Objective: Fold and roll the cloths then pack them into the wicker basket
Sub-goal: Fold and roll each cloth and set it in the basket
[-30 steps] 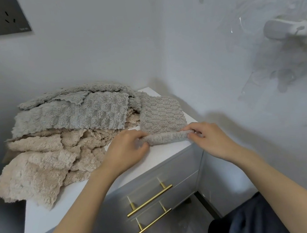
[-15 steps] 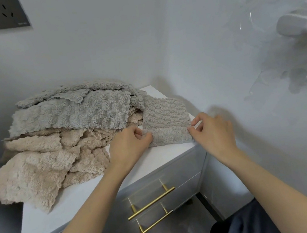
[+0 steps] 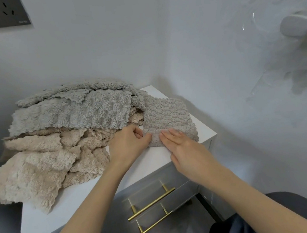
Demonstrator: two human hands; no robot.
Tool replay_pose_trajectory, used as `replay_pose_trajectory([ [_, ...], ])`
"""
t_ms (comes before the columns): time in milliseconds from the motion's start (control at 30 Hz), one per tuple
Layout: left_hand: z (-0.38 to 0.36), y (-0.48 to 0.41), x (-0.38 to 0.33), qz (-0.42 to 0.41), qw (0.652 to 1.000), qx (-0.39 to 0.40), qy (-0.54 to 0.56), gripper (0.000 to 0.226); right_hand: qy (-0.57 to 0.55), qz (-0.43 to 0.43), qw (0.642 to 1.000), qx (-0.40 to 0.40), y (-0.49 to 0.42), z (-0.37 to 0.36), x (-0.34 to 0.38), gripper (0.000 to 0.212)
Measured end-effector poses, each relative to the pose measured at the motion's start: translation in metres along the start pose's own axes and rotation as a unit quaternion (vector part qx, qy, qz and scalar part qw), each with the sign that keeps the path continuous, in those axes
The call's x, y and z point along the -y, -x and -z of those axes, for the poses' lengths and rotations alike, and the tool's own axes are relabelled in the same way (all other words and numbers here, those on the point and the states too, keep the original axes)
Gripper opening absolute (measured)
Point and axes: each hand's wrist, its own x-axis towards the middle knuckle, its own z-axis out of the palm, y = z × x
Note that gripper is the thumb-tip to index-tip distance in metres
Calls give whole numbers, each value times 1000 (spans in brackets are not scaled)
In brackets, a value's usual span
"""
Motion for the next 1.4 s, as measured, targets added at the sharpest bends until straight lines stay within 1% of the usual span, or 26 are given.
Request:
replay_pose_trajectory([
  [100, 0, 1, 1, -6, 1000, -4, -4, 19, 7, -41, 999, 5, 8, 5, -11, 58],
  [167, 0, 3, 1, -33, 999, -25, -1, 18, 11, -83, 996, -4, 13, 8, -18, 56],
  [233, 0, 6, 1, -122, 990, -63, -14, 13, 25, -121, 992, -27, 16, 11, -24, 53],
  [300, 0, 8, 1, -223, 971, -71, -41, 3, 35, -125, 990, -50, 16, 13, -30, 50],
  [367, 1, 10, 3, -274, 959, -42, -50, 11, 33, -108, 991, -74, 14, 14, -35, 44],
  [400, 2, 9, 5, -280, 958, -19, -54, 17, 31, -106, 990, -83, 13, 14, -38, 42],
  [500, 7, 7, 14, -271, 956, 54, -98, 42, 13, -106, 990, -92, 12, 14, -41, 41],
  [533, 8, 6, 15, -263, 957, 64, -106, 45, 8, -104, 990, -90, 12, 14, -42, 42],
  [633, 6, 4, 14, -231, 970, 60, -55, 38, -10, -92, 992, -83, 10, 16, -45, 40],
  [700, 5, 3, 11, -192, 978, 78, 16, 25, -83, -102, 988, -87, 9, 18, -48, 36],
  [767, 6, 2, 8, -155, 980, 102, 70, 7, -178, -140, 970, -95, 8, 21, -52, 30],
  [867, 5, 0, 3, -108, 982, 123, 97, 32, -275, -212, 934, -87, 7, 23, -59, 20],
  [933, 2, -1, -2, -73, 987, 107, 92, 40, -311, -249, 912, -94, 4, 23, -61, 13],
  [1000, -3, -1, -6, -44, 993, 74, 80, 43, -318, -283, 900, -99, 1, 24, -61, 9],
  [1033, -6, -1, -7, -34, 995, 57, 74, 43, -308, -296, 898, -103, 0, 24, -60, 10],
  [1100, -10, -3, -8, -17, 998, 27, 59, 44, -254, -307, 909, -120, -2, 24, -56, 13],
  [1167, -12, -5, -8, -2, 999, 8, 46, 43, -146, -289, 932, -164, -3, 24, -51, 19],
  [1200, -13, -6, -8, 2, 999, 4, 44, 42, -93, -260, 941, -195, -3, 24, -48, 24],
  [1267, -14, -8, -7, 9, 999, 5, 41, 41, -52, -148, 960, -234, -4, 23, -39, 41],
  [1333, -15, -12, -7, 15, 999, 11, 36, 41, -34, -39, 974, -218, -7, 18, -27, 57],
  [1367, -15, -13, -7, 18, 999, 15, 34, 41, -16, -7, 982, -187, -9, 13, -22, 60],
  [1400, -15, -15, -7, 18, 999, 19, 31, 40, 5, 5, 990, -141, -11, 9, -16, 62],
])
